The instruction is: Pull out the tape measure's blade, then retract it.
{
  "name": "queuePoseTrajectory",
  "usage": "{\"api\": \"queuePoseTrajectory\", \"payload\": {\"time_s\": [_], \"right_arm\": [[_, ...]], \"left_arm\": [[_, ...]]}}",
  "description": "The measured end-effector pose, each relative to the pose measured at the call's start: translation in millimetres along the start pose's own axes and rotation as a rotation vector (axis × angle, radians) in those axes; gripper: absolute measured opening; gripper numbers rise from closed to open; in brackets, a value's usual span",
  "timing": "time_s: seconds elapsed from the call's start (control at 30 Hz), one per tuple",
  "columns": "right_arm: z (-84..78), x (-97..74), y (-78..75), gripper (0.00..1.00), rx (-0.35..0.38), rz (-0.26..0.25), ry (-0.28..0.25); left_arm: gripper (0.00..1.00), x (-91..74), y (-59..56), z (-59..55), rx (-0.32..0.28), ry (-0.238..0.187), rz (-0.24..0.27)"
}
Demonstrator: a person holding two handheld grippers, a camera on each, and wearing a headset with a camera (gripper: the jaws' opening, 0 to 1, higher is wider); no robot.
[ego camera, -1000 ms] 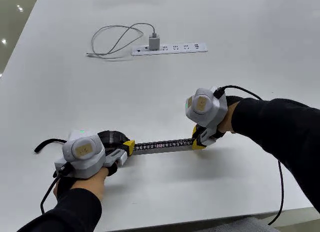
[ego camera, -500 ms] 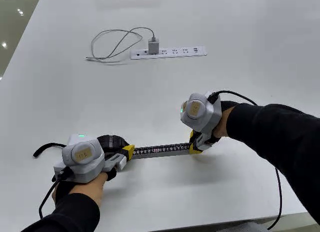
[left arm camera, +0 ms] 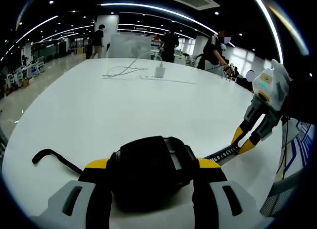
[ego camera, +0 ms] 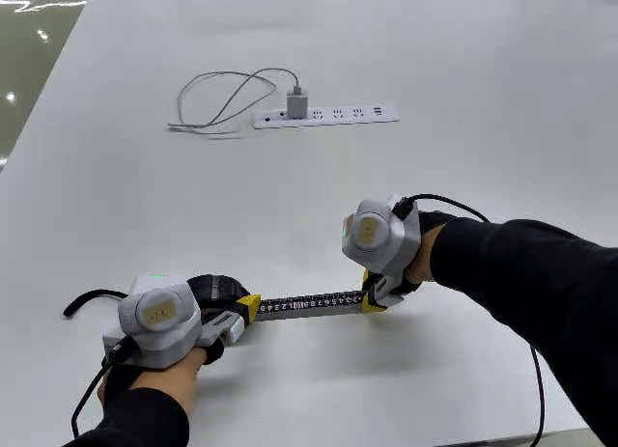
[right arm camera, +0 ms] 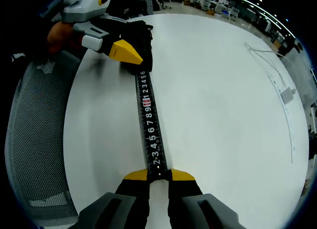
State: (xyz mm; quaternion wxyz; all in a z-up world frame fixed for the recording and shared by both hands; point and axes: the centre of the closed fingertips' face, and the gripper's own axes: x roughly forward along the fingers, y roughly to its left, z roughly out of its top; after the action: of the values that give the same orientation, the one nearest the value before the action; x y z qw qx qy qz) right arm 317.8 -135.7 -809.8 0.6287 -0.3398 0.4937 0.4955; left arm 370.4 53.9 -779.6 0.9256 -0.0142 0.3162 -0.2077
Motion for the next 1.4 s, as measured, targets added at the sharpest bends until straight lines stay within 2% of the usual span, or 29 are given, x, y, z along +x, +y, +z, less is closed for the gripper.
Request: {"api": "queuePoseTrajectory", "payload": {"time_s": [0.07, 0.13, 0.4, 0.47, 0.87, 1.1, 1.33, 1.4], "right_arm": [[0.9, 0.2, -1.1, 0.1, 0.044, 0.003, 0.001], [1.7, 0.8, -0.5, 0.1, 0.026, 0.0, 0.007], [3.7, 2.3, -0.6, 0.1, 0.042, -0.004, 0.023], [3.8, 3.0, 0.2, 0.1, 0.003, -0.019, 0.028], [7.2, 4.6, -1.7, 0.1, 0.023, -0.016, 0.049], [9.0, 5.4, -1.4, 0.1, 0.041, -0.02, 0.041], [10.4, 6.4, -0.2, 0.09, -0.005, -0.021, 0.053], [10.8, 6.5, -0.4, 0.09, 0.01, -0.025, 0.043]], "left_arm": [[0.62, 0.1, 0.1, -0.1, 0.001, -0.001, -0.001], [0.62, 0.0, -0.1, -0.2, -0.001, -0.002, -0.001], [0.62, -0.1, -0.3, -0.2, -0.002, -0.006, 0.001], [0.62, 0.3, -0.2, -0.3, -0.002, -0.004, 0.002], [0.62, 1.0, 0.1, -0.8, -0.004, -0.003, 0.002], [0.62, 1.0, 0.8, -0.7, -0.004, -0.001, 0.001], [0.62, 1.0, 0.8, -0.8, -0.003, -0.003, 0.003], [0.62, 1.2, 0.7, -1.0, -0.003, 0.0, 0.002]]}}
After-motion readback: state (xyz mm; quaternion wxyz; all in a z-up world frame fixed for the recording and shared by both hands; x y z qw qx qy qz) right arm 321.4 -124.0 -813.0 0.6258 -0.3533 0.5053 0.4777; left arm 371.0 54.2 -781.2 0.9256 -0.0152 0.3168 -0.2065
